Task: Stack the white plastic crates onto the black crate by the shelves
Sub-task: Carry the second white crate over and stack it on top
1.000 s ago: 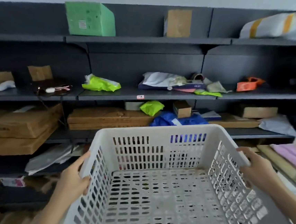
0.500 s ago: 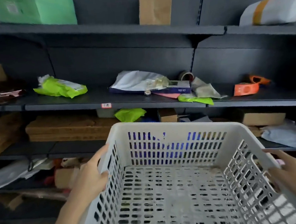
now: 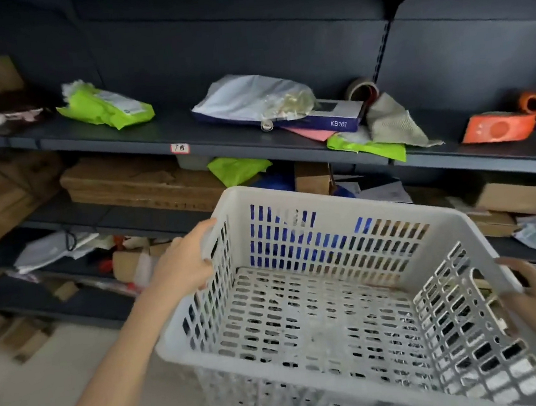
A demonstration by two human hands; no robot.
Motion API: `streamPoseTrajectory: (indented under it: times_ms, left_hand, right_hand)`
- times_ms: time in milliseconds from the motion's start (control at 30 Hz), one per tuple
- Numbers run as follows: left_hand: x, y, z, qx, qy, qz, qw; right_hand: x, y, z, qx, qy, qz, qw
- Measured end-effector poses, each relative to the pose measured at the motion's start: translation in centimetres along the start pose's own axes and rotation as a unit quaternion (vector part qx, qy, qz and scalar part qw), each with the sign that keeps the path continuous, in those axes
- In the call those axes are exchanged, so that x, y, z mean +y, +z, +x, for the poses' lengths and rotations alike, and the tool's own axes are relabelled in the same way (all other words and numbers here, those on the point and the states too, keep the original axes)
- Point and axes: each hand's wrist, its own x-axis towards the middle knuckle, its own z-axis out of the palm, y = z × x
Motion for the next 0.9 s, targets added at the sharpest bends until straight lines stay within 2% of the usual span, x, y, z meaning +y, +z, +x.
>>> streamPoseTrajectory:
  times_ms: [100, 367, 467, 767, 900]
  left_hand:
    - [0.8, -0.1, -0.1, 0.002, -0.01, 0.031, 0.999]
    - [1.1, 1.1, -1.6, 0.031, -0.025, 0.018, 0.999]
    - [0.6, 1.1, -2.2, 0.024, -0.038, -0.018, 0.999]
    - [1.4, 0.6, -2.0, 0.007, -0.022, 0.024, 0.999]
    - [1.3, 1.0, -2.4, 0.023, -0.047, -0.028, 0.998]
  right_hand:
    - [0.1, -0.5, 0.5, -0.016, -0.007, -0.032, 0.999]
    - [1.2, -1.4, 1.4, -0.038, -0.012, -0.018, 0.999]
    - [1.5, -1.5, 1.8, -0.028, -0.018, -0.01, 0.999]
    - [3.1, -0.9, 1.5, -0.048, -0.027, -0.004, 0.998]
    - [2.7, -1.1, 2.5, -0.064, -0.02, 0.039, 0.997]
